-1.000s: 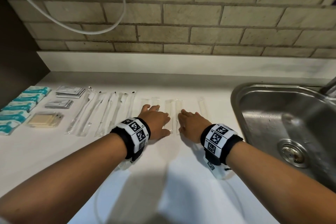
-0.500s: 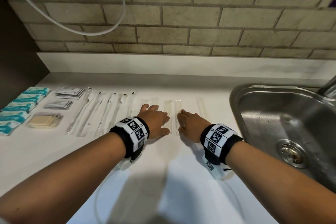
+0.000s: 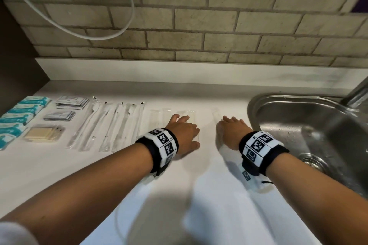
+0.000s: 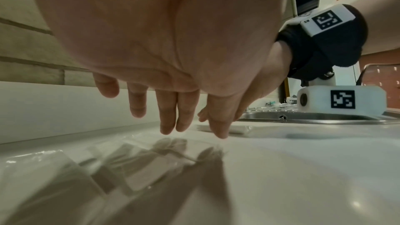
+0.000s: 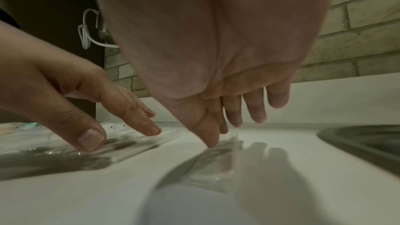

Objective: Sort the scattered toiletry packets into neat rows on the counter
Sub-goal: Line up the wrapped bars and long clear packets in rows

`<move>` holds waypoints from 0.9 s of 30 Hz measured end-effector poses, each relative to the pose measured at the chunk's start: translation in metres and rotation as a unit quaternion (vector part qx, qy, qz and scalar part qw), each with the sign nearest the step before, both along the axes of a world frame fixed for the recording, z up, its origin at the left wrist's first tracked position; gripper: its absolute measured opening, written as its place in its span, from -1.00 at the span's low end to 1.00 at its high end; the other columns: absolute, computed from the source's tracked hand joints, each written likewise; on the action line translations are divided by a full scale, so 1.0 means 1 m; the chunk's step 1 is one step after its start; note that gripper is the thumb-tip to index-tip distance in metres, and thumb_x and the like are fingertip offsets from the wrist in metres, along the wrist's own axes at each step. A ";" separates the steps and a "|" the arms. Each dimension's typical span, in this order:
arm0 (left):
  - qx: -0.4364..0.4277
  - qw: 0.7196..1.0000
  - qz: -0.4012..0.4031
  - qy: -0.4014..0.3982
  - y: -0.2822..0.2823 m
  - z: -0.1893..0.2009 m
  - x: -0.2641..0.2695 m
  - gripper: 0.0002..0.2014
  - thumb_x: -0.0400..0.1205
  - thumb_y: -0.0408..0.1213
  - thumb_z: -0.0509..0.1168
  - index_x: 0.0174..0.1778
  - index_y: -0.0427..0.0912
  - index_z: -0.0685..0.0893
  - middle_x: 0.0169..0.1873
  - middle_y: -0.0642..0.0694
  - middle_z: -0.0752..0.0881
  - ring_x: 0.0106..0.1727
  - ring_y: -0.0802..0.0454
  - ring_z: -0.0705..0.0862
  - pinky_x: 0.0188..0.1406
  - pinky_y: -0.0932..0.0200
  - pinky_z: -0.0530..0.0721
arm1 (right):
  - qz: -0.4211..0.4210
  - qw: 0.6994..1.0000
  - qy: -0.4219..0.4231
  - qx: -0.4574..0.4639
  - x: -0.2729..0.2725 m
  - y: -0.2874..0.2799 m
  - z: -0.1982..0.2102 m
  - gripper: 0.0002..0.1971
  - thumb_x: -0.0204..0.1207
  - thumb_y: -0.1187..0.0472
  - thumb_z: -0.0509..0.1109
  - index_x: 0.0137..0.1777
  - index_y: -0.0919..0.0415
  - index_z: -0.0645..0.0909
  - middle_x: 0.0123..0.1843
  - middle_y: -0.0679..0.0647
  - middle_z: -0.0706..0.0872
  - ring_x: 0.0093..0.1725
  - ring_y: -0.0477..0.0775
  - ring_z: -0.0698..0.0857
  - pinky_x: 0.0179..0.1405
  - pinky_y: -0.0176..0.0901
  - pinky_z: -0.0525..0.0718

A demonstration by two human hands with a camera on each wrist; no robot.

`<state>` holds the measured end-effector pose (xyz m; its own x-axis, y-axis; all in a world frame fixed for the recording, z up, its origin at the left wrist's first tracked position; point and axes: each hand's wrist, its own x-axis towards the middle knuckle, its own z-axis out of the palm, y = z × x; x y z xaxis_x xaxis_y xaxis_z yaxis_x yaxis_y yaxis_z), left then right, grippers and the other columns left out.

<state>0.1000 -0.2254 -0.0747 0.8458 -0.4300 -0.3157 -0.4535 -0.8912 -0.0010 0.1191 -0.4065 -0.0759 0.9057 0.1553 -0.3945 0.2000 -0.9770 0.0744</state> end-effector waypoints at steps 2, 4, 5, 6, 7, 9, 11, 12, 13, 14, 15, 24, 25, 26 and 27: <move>0.018 1.000 -0.005 -0.007 -0.003 -0.004 0.000 -0.53 0.69 0.13 0.08 0.36 -0.11 0.53 0.57 0.00 0.42 0.71 -0.16 0.04 0.61 -0.21 -0.10 | -0.001 1.000 0.005 0.013 -0.004 -0.004 -0.004 -0.54 0.56 0.32 0.19 0.47 0.27 0.38 0.49 0.13 0.43 0.49 0.22 0.41 0.52 0.13 0.32; 0.023 1.000 -0.008 -0.015 -0.004 -0.008 0.000 -0.49 0.69 0.13 0.09 0.45 -0.10 0.48 0.58 0.00 0.41 0.71 -0.16 0.05 0.61 -0.21 -0.09 | -0.003 0.999 0.006 0.037 -0.009 -0.007 -0.007 -0.60 0.58 0.35 0.11 0.42 0.28 0.40 0.41 0.14 0.49 0.41 0.22 0.50 0.47 0.10 0.36; 0.021 1.000 -0.009 -0.019 -0.004 -0.009 0.000 -0.49 0.69 0.13 0.09 0.46 -0.09 0.47 0.58 0.01 0.40 0.71 -0.16 0.05 0.60 -0.21 -0.08 | -0.003 0.999 0.000 0.047 -0.010 -0.008 -0.009 -0.62 0.58 0.35 0.09 0.40 0.28 0.40 0.39 0.14 0.50 0.38 0.21 0.53 0.44 0.09 0.38; 0.017 1.000 -0.008 -0.022 -0.003 -0.010 0.000 -0.48 0.68 0.13 0.10 0.48 -0.08 0.46 0.59 0.02 0.39 0.71 -0.15 0.05 0.60 -0.21 -0.08 | -0.001 0.998 -0.008 0.054 -0.011 -0.008 -0.010 -0.63 0.59 0.35 0.08 0.38 0.29 0.41 0.37 0.15 0.50 0.36 0.22 0.54 0.41 0.08 0.39; 0.014 1.000 -0.008 -0.024 -0.003 -0.011 -0.001 -0.48 0.68 0.13 0.10 0.48 -0.08 0.46 0.59 0.02 0.39 0.71 -0.15 0.05 0.60 -0.20 -0.08 | 0.001 0.998 -0.015 0.060 -0.012 -0.008 -0.011 -0.65 0.59 0.34 0.07 0.37 0.29 0.41 0.35 0.15 0.51 0.35 0.22 0.54 0.39 0.08 0.39; 0.009 1.000 -0.008 -0.027 -0.002 -0.012 -0.002 -0.49 0.68 0.13 0.11 0.49 -0.06 0.46 0.59 0.03 0.39 0.71 -0.14 0.05 0.60 -0.20 -0.08 | 0.005 0.997 -0.020 0.069 -0.012 -0.006 -0.014 -0.65 0.58 0.33 0.06 0.35 0.28 0.41 0.34 0.15 0.50 0.34 0.23 0.51 0.37 0.07 0.39; 0.007 1.000 -0.008 -0.029 -0.001 -0.012 -0.003 -0.49 0.68 0.13 0.11 0.48 -0.05 0.47 0.59 0.04 0.39 0.71 -0.14 0.07 0.60 -0.21 -0.07 | 0.010 0.997 -0.024 0.077 -0.012 -0.002 -0.018 -0.64 0.58 0.31 0.07 0.36 0.27 0.41 0.36 0.14 0.48 0.37 0.23 0.47 0.40 0.09 0.39; 0.005 1.000 -0.009 -0.029 -0.001 -0.013 -0.003 -0.50 0.68 0.14 0.12 0.45 -0.05 0.49 0.59 0.04 0.40 0.71 -0.14 0.07 0.60 -0.21 -0.07 | 0.014 0.996 -0.027 0.082 -0.012 0.000 -0.020 -0.63 0.59 0.29 0.07 0.38 0.27 0.40 0.40 0.15 0.46 0.40 0.23 0.45 0.43 0.10 0.38; 0.002 1.000 -0.009 -0.029 -0.001 -0.013 -0.004 -0.53 0.67 0.14 0.13 0.41 -0.05 0.51 0.58 0.04 0.41 0.70 -0.15 0.08 0.60 -0.21 -0.06 | 0.019 0.996 -0.028 0.086 -0.013 0.002 -0.022 -0.61 0.60 0.26 0.07 0.42 0.27 0.38 0.45 0.16 0.42 0.44 0.24 0.43 0.47 0.11 0.38; -0.002 1.000 -0.009 -0.029 0.000 -0.012 -0.004 -0.55 0.67 0.14 0.14 0.37 -0.04 0.53 0.58 0.04 0.41 0.70 -0.15 0.08 0.60 -0.21 -0.06 | 0.024 0.995 -0.028 0.088 -0.013 0.004 -0.024 -0.59 0.62 0.25 0.08 0.46 0.28 0.35 0.51 0.16 0.38 0.48 0.24 0.40 0.50 0.11 0.37; -0.004 1.000 -0.009 -0.029 0.000 -0.012 -0.005 -0.56 0.66 0.14 0.14 0.34 -0.04 0.54 0.57 0.04 0.42 0.70 -0.15 0.09 0.60 -0.21 -0.06 | 0.031 0.995 -0.027 0.089 -0.013 0.007 -0.025 -0.56 0.62 0.23 0.09 0.50 0.28 0.31 0.56 0.17 0.33 0.51 0.24 0.38 0.53 0.11 0.36; -0.009 0.999 -0.008 -0.030 0.001 -0.014 -0.002 -0.61 0.63 0.17 0.16 0.18 -0.03 0.58 0.52 0.07 0.49 0.69 -0.16 0.13 0.58 -0.23 -0.05 | 0.025 0.991 -0.025 0.128 -0.019 0.019 -0.027 -0.54 0.62 0.19 0.16 0.50 0.28 0.32 0.61 0.18 0.31 0.52 0.27 0.42 0.49 0.08 0.42; -0.008 0.999 -0.009 -0.031 0.001 -0.014 -0.002 -0.61 0.63 0.17 0.16 0.18 -0.03 0.58 0.52 0.07 0.49 0.69 -0.16 0.14 0.58 -0.24 -0.05 | 0.020 0.991 -0.022 0.132 -0.019 0.019 -0.027 -0.54 0.61 0.19 0.16 0.50 0.27 0.33 0.61 0.18 0.32 0.51 0.28 0.42 0.48 0.09 0.43; -0.006 0.999 -0.010 -0.032 0.001 -0.015 -0.001 -0.61 0.63 0.17 0.16 0.18 -0.04 0.58 0.52 0.07 0.49 0.69 -0.16 0.14 0.58 -0.24 -0.04 | 0.017 0.991 -0.020 0.133 -0.019 0.018 -0.028 -0.53 0.61 0.18 0.16 0.50 0.27 0.32 0.62 0.17 0.30 0.52 0.29 0.41 0.48 0.11 0.43; -0.005 0.999 -0.011 -0.033 0.001 -0.015 -0.001 -0.60 0.63 0.17 0.16 0.18 -0.04 0.58 0.52 0.07 0.49 0.69 -0.16 0.14 0.58 -0.24 -0.04 | 0.017 0.991 -0.016 0.133 -0.019 0.018 -0.028 -0.51 0.61 0.17 0.16 0.52 0.27 0.30 0.65 0.17 0.27 0.55 0.28 0.38 0.50 0.11 0.42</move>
<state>0.0987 -0.2246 -0.0894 0.8551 -0.4512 -0.2554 -0.4721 -0.8813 -0.0235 0.1003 -0.3890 -0.1037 0.9095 0.2814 -0.3059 0.2357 -0.9554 -0.1779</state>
